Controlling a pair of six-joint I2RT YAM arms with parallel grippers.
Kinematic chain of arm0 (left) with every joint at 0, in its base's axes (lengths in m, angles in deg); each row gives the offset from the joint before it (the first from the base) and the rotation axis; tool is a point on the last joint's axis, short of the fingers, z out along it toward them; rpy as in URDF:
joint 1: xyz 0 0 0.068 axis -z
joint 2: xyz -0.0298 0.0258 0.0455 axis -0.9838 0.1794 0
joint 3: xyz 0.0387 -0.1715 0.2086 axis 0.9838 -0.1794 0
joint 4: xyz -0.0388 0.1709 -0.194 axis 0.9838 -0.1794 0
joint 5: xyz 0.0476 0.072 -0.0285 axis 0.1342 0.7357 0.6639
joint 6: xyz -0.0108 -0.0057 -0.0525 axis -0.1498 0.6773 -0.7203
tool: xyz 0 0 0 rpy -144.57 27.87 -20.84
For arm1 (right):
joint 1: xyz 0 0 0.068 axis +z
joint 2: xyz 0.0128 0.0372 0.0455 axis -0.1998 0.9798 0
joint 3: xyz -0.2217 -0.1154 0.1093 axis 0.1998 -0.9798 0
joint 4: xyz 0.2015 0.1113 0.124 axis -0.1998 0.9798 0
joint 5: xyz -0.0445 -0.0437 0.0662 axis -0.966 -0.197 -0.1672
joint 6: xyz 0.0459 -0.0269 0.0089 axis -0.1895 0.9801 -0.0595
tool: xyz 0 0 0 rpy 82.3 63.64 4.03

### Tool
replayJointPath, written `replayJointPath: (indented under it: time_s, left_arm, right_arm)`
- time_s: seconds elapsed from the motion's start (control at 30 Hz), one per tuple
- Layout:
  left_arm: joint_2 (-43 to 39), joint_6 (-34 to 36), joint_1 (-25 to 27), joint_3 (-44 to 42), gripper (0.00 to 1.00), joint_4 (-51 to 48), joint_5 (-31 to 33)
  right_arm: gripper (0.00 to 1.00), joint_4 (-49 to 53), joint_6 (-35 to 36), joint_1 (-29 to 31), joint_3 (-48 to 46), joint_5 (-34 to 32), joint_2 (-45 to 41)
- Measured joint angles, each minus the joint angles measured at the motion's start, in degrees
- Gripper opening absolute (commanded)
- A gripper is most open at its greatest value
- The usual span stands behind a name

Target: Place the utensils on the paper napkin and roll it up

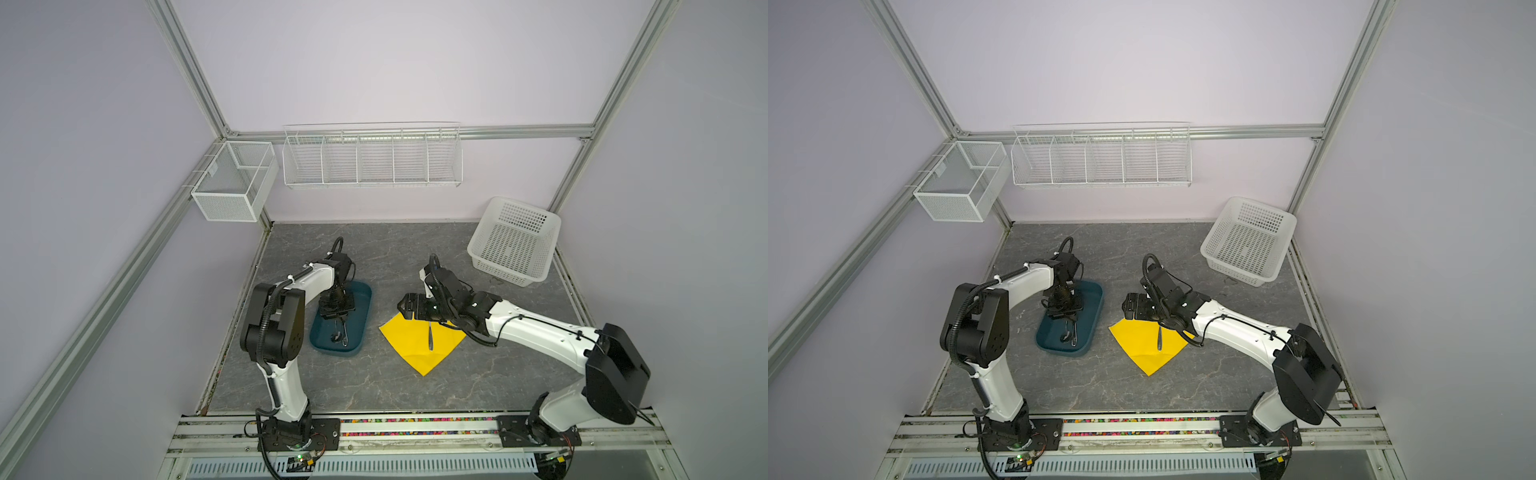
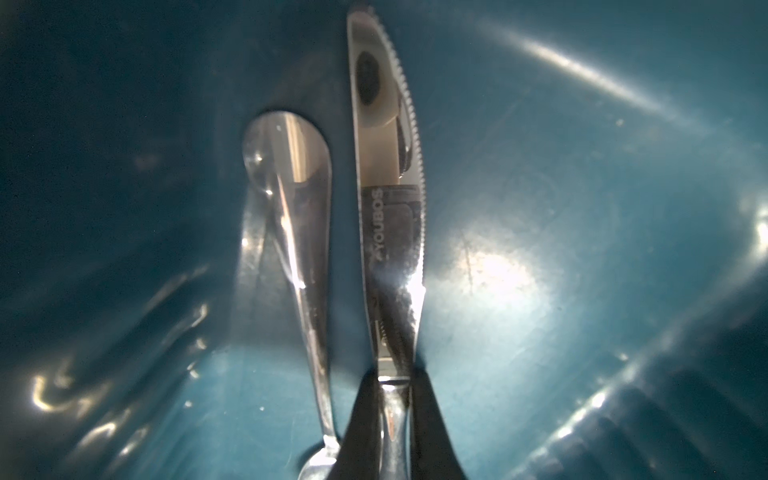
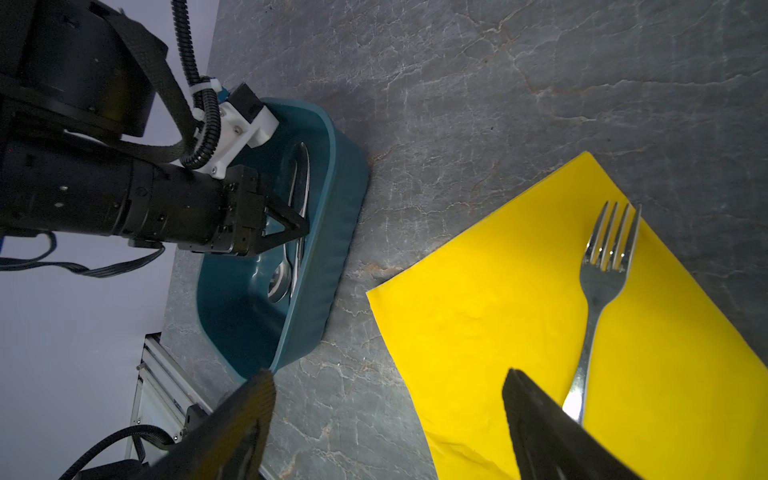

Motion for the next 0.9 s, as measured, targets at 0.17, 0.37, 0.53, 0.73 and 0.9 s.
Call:
replayJointPath:
  time_s: [0.17, 0.37, 0.53, 0.73, 0.9]
  left_arm:
    - [0.0, 0.0, 0.0, 0.0, 0.14, 0.0, 0.0]
    - [-0.7, -0.5, 0.3, -1.4, 0.23, 1.5, -0.4]
    - [-2.4, -0.9, 1.0, -3.6, 0.25, 2.9, -0.2]
    - [-2.6, -0.9, 1.7, -3.9, 0.23, 2.8, 0.7]
    - [-1.8, -1.0, 2.3, -3.1, 0.16, 1.9, 1.1]
  right_arm:
    - [0.89, 0.0, 0.0, 0.0, 0.0, 0.0, 0.0]
    - [0.89, 0.0, 0.0, 0.0, 0.0, 0.0, 0.0]
    - [0.89, 0.0, 0.0, 0.0, 0.0, 0.0, 0.0]
    - [0.89, 0.0, 0.0, 0.0, 0.0, 0.0, 0.0]
    - [0.89, 0.0, 0.0, 0.0, 0.0, 0.0, 0.0]
